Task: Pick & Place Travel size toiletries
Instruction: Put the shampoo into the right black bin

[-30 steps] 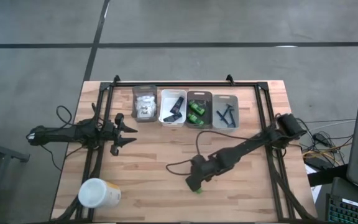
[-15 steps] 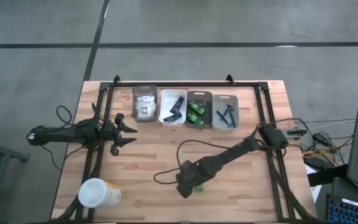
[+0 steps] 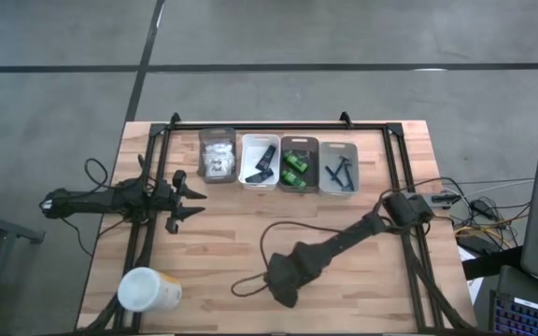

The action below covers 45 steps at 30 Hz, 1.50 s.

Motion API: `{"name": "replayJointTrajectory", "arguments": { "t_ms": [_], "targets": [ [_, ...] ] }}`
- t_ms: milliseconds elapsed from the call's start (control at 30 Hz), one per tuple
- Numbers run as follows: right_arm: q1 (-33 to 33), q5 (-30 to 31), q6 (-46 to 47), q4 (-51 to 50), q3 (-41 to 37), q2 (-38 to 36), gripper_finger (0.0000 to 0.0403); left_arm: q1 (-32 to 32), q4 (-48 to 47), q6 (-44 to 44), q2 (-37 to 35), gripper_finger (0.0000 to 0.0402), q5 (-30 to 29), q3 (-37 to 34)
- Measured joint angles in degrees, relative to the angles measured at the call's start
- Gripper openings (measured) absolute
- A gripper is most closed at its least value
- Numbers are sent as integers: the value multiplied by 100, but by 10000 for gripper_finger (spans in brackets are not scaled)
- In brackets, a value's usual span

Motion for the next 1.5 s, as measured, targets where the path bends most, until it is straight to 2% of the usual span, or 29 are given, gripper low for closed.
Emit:
{"name": "replayJointTrajectory", "arguments": {
  "t_ms": [167,333,833,967,1233,1500],
  "targets": [
    [88,74,-1065,-5,-89,-9,323,2,-2,-1,0,172,-1,0],
    [102,94,-1798,-44,-101,-6,302,2,-4,1,2,172,-1,0],
    [87,110,-1817,-323,-110,-46,162,0,-7,1,2,172,-1,0],
    [69,338,-1441,-561,-139,-157,137,0,-7,0,2,172,-1,0],
    [-118,1172,31,-1077,-143,-760,134,1,-7,0,2,172,-1,0],
    [-929,1912,1585,-1110,-212,-1783,130,2,-7,-1,4,172,-3,0]
  ]
}}
